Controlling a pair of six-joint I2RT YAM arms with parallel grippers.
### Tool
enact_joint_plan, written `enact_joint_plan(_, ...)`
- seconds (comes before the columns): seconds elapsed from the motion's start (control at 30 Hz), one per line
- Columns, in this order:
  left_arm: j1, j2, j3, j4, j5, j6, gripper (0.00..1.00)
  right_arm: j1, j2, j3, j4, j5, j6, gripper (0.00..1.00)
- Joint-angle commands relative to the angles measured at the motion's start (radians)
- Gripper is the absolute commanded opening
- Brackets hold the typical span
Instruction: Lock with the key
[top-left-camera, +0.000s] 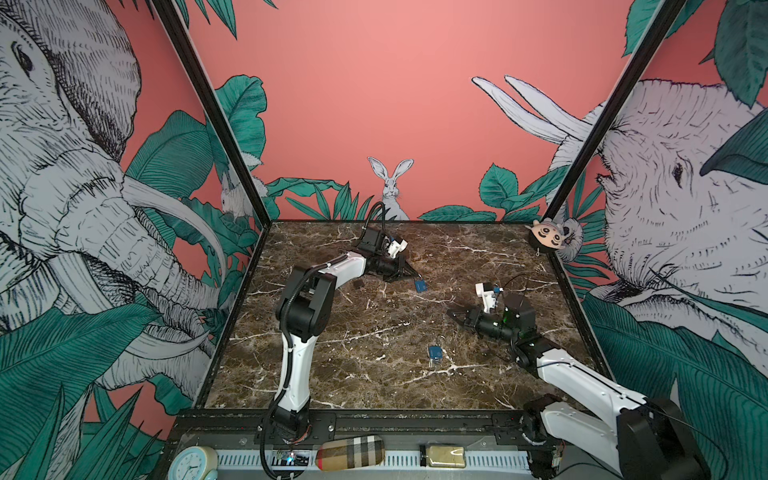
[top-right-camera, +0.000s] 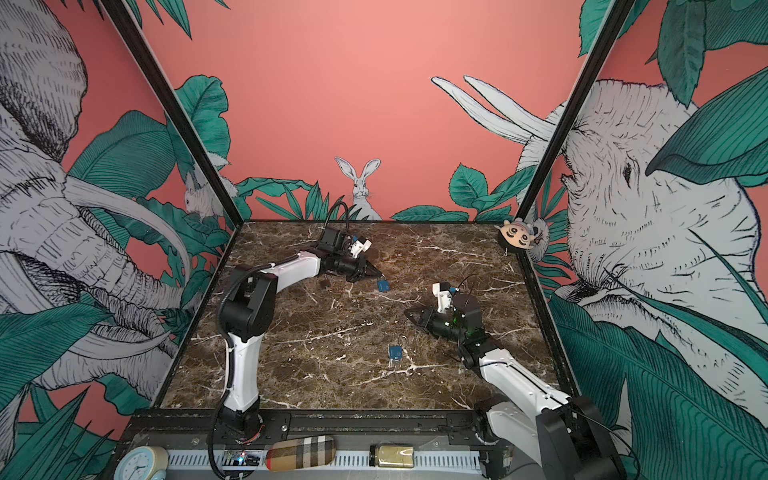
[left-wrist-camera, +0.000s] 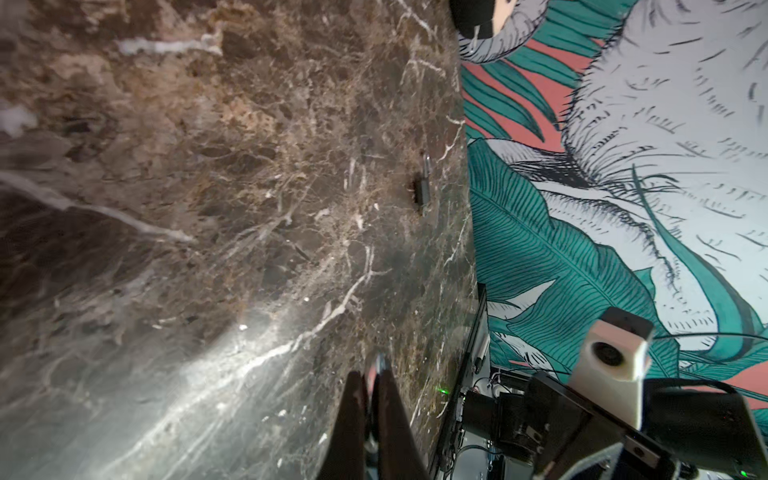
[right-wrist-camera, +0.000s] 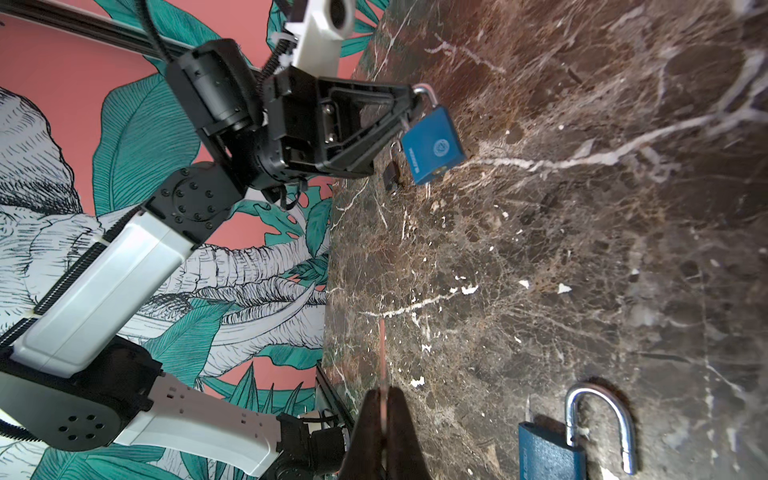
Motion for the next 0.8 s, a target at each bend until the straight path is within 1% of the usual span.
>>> enact_joint_plan(0.0, -0.001, 0.027, 0.090, -0.100, -0.010, 0.069, 0.00, -0.021, -0.035, -0.024, 0.024, 0.004, -0.013, 0.00)
enact_joint_plan(0.13, -0.001, 0.100, 0.162, -0.103, -0.001, 0.051, 0.00, -0.037, -0.049, -0.043, 0.026, -0.013, -0.010, 0.00)
enact_joint_plan(0.3, -0.001, 0.185, 0.278, -0.214, -0.011, 0.102, 0.00, -0.055, -0.058, -0.056, 0.025, -0.034, -0.010, 0.00)
enact_joint_plan(0.43, -0.001, 0.239, 0.351, -0.309, -0.041, 0.154, 0.00, -0.059, -0.067, -0.075, 0.067, -0.044, 0.002, 0.00)
enact_joint_plan(0.5, -0.001, 0.251, 0.370, -0.336, -0.050, 0.181, 0.00, -0.064, -0.066, -0.075, 0.060, -0.042, -0.001, 0.00)
enact_joint_plan(0.67, 0.006, 0.281, 0.403, -0.361, -0.037, 0.204, 0.00, -0.071, -0.070, -0.072, 0.063, -0.051, 0.002, 0.00)
enact_joint_plan(0.77, 0.008, 0.303, 0.423, -0.380, -0.031, 0.218, 0.00, -0.072, -0.086, -0.065, 0.019, -0.056, -0.020, 0.00)
